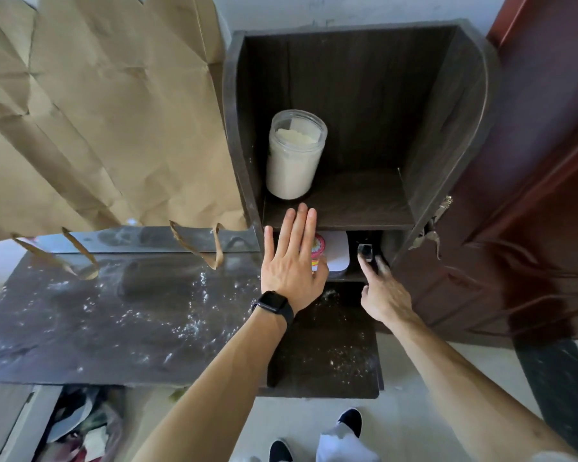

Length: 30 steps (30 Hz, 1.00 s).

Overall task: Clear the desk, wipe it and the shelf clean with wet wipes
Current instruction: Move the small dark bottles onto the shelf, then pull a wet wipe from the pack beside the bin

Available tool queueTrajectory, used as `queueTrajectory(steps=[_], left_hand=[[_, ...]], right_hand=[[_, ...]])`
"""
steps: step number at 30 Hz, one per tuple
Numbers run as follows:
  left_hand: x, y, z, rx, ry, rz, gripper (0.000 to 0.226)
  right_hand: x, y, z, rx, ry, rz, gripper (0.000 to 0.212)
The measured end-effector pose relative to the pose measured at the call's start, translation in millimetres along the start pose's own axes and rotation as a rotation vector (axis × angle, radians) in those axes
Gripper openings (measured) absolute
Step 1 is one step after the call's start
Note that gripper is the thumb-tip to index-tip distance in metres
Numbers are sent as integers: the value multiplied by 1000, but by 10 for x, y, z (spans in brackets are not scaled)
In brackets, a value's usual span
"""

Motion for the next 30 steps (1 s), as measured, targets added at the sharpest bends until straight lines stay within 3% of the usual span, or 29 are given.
queueTrajectory(steps=[3,7,12,15,18,25,30], left_hand=[[-49,-39,139,22,44,58,95],[-242,75,692,54,196,159,89],[-929,518,1513,345,433,213,72],[-1628,626,2019,513,651,148,64],[-2400,519,2543,608,889,62,60],[-4231,-94,4024,527,1383,32,58],[-5338,-337,5340,462,1553,5,57]], right_hand=[[9,-119,459,-27,-38,-99,67],[-164,-261,1471,-238,-48,-246,51],[-738,-120,3020,-455,183,-285,42],[-1135,18,3973,-565,367,-225,39],[-1509,70,4928,-777,556,-177,39],[-2243,341,7062,-1068,950,-119,39],[-2720,631,8407,-1204,1105,-83,39]])
Point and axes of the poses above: each hand's wrist, its own z-axis away from the middle knuckle, its own y-axis out of the palm, x = y × z, the point moved 7 cm from there along -z, towards the middle knuckle, and after that the axes turned 10 degrees about -z, right-handed, at the moved point
